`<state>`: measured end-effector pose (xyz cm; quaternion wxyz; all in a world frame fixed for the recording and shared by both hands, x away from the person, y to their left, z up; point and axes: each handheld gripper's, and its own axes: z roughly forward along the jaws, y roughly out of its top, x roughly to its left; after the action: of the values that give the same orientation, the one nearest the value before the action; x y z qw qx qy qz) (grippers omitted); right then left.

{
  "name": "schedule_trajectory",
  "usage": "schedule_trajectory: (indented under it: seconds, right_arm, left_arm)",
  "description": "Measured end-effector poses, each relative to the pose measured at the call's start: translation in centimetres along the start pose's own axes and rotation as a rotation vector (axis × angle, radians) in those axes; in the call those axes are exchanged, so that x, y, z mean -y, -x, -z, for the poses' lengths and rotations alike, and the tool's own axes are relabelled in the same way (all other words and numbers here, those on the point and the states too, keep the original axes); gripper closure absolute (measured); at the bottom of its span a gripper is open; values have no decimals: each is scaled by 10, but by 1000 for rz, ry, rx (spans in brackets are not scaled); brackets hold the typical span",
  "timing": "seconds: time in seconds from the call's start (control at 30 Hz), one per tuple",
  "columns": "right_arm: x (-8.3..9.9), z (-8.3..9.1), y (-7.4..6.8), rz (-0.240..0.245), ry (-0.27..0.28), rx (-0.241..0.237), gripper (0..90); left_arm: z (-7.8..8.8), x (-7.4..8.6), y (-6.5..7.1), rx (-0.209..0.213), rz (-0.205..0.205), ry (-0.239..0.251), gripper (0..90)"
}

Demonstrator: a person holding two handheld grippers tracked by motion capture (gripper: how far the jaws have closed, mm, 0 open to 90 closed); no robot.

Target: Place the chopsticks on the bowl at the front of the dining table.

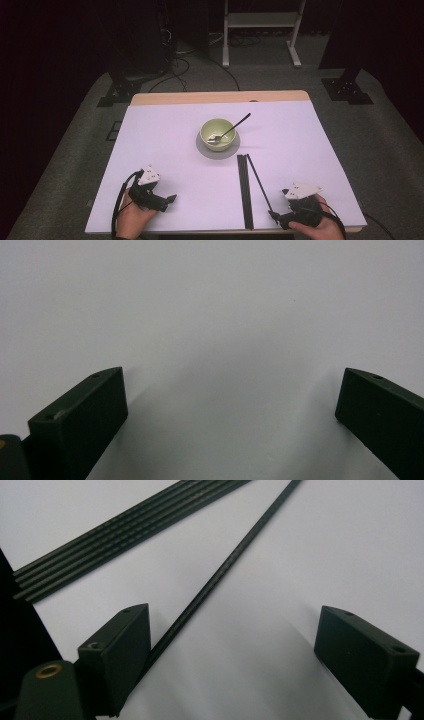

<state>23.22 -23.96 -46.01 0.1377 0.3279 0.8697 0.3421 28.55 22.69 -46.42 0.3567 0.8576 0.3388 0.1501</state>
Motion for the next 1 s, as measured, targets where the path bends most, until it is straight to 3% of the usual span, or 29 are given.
schedule_trajectory:
  seconds: [0.43,1.0]
  right_arm:
    - [10,10,18,-51,-2,52,137]
    - [16,16,36,-89,-6,79,143]
  left_arm:
    - [0,0,0,0,0,0,0]
    - [0,0,0,0,0,0,0]
